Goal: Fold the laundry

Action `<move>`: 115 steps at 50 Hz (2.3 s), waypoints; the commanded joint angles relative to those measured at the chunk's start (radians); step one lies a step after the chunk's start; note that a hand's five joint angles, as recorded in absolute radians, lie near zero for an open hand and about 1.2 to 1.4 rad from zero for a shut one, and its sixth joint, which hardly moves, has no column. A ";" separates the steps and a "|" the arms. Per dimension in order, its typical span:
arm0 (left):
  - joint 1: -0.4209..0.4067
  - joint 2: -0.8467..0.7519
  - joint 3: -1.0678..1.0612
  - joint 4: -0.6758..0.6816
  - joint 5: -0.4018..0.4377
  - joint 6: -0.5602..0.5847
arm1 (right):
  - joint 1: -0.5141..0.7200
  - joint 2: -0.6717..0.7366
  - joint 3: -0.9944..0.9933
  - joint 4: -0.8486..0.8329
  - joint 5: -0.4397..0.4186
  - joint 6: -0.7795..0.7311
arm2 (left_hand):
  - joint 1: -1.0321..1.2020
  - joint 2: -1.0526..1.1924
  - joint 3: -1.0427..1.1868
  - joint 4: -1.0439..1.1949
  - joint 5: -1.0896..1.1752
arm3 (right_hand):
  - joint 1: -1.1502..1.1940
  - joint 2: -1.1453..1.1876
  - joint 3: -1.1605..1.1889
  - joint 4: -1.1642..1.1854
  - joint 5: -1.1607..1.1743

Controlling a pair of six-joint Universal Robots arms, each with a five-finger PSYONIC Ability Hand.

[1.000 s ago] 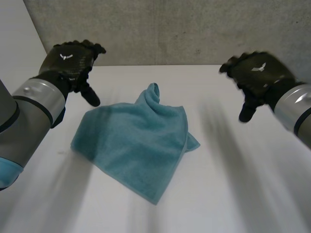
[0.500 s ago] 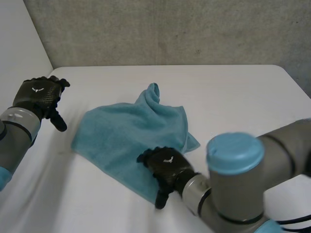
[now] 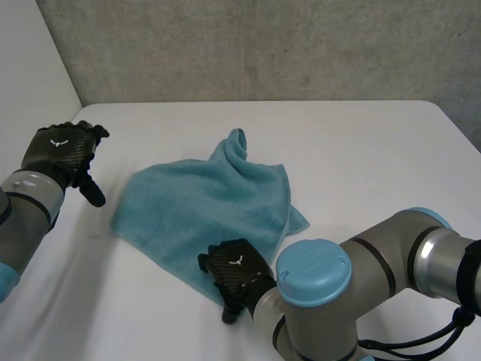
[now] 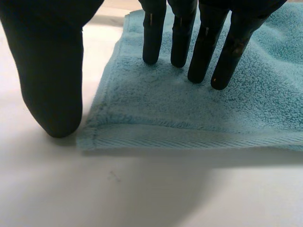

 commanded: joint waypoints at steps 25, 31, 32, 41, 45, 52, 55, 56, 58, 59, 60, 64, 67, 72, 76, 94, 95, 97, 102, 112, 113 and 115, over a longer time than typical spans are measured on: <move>-0.012 0.003 -0.013 0.001 0.000 0.000 | -0.036 0.015 -0.071 -0.007 0.047 -0.114 | -0.048 -0.028 -0.056 -0.031 -0.031 | 0.456 0.400 0.395 0.393 0.411; -0.012 0.002 -0.016 0.001 0.000 0.001 | -0.071 0.007 -0.090 -0.013 0.068 -0.145 | -0.048 -0.028 -0.056 -0.031 -0.031 | 0.984 0.928 0.923 0.921 0.940; -0.012 0.002 -0.016 0.001 0.000 0.001 | -0.082 0.001 -0.093 -0.014 0.074 -0.145 | -0.048 -0.028 -0.056 -0.031 -0.031 | 1.025 0.969 0.964 0.962 0.980; 0.000 0.000 -0.040 0.002 0.001 0.001 | -0.151 -0.110 -0.084 -0.016 0.082 -0.145 | -0.045 -0.026 -0.053 -0.029 -0.028 | 1.025 0.969 0.964 0.962 0.981; -0.004 -0.001 -0.062 0.002 0.003 0.001 | -0.195 -0.208 -0.071 -0.014 0.074 -0.144 | -0.045 -0.026 -0.053 -0.029 -0.028 | 1.025 0.969 0.964 0.962 0.981; -0.020 -0.006 -0.108 0.010 -0.002 -0.013 | -0.209 -0.331 -0.101 -0.005 0.073 -0.139 | -0.050 -0.031 -0.059 -0.034 -0.034 | 1.025 0.969 0.964 0.962 0.981; -0.027 -0.011 -0.119 0.010 -0.002 -0.054 | -0.203 -0.352 -0.124 -0.001 0.074 -0.142 | -0.051 -0.031 -0.059 -0.034 -0.034 | 1.025 0.969 0.964 0.962 0.981; -0.032 -0.014 -0.120 0.010 -0.002 -0.077 | -0.203 -0.357 -0.133 0.002 0.074 -0.142 | -0.051 -0.031 -0.059 -0.034 -0.034 | 1.025 0.969 0.964 0.962 0.981; -0.050 -0.029 -0.125 0.010 -0.003 -0.161 | -0.201 -0.366 -0.151 0.015 0.074 -0.142 | -0.045 -0.026 -0.053 -0.029 -0.028 | 1.025 0.969 0.964 0.962 0.981; -0.056 -0.035 -0.126 0.010 -0.002 -0.192 | -0.195 -0.378 -0.189 0.045 0.073 -0.142 | -0.042 -0.023 -0.050 -0.026 -0.025 | 1.025 0.969 0.964 0.962 0.981; -0.067 -0.043 -0.129 0.010 -0.003 -0.253 | -0.195 -0.378 -0.190 0.045 0.073 -0.142 | -0.033 -0.014 -0.042 -0.017 -0.016 | 1.025 0.969 0.964 0.962 0.981; -0.093 -0.069 -0.128 0.015 -0.005 -0.362 | -0.194 -0.395 -0.252 0.093 0.065 -0.142 | -0.030 -0.011 -0.039 -0.014 -0.013 | 1.025 0.969 0.964 0.962 0.981; -0.107 -0.087 -0.120 0.022 -0.006 -0.396 | -0.194 -0.410 -0.308 0.119 0.065 -0.144 | -0.027 -0.008 -0.036 -0.011 -0.010 | 1.025 0.969 0.964 0.962 0.981; -0.141 -0.133 -0.099 0.099 -0.021 -0.434 | -0.191 -0.461 -0.328 0.122 0.068 -0.141 | -0.021 -0.002 -0.030 -0.005 -0.004 | 1.025 0.969 0.964 0.962 0.981; -0.148 -0.170 -0.070 0.131 -0.052 -0.502 | -0.191 -0.501 -0.328 0.127 0.068 -0.136 | 0.005 0.024 -0.004 0.021 0.022 | 1.025 0.969 0.964 0.962 0.981; -0.294 -0.264 0.032 0.133 -0.058 -0.663 | -0.180 -0.545 -0.331 0.127 0.071 -0.134 | 0.046 0.065 0.038 0.062 0.063 | 1.025 0.969 0.964 0.962 0.981; -0.303 -0.264 0.035 0.136 -0.060 -0.666 | -0.180 -0.545 -0.334 0.127 0.073 -0.134 | 0.046 0.065 0.038 0.062 0.063 | 1.025 0.969 0.964 0.962 0.981; -0.306 -0.265 0.038 0.139 -0.061 -0.668 | -0.178 -0.547 -0.334 0.127 0.073 -0.131 | 0.046 0.065 0.038 0.062 0.063 | 1.025 0.969 0.964 0.962 0.981; -0.325 -0.319 0.108 0.154 -0.069 -0.674 | -0.180 -0.564 -0.326 0.127 0.073 -0.130 | 0.134 0.153 0.125 0.150 0.151 | 1.025 0.969 0.964 0.962 0.981; -0.326 -0.445 0.259 0.156 -0.210 -0.663 | -0.206 -0.604 -0.291 0.131 0.077 -0.128 | 1.159 1.178 1.150 1.175 1.175 | 1.025 0.969 0.964 0.962 0.981; -0.325 -0.433 0.262 0.151 -0.225 -0.656 | -0.223 -0.605 -0.279 0.130 0.077 -0.130 | 1.159 1.178 1.150 1.175 1.175 | 1.025 0.969 0.964 0.962 0.981; -0.313 -0.404 0.259 0.148 -0.227 -0.651 | -0.255 -0.607 -0.266 0.130 0.076 -0.136 | 1.159 1.178 1.150 1.175 1.175 | 1.025 0.969 0.964 0.962 0.981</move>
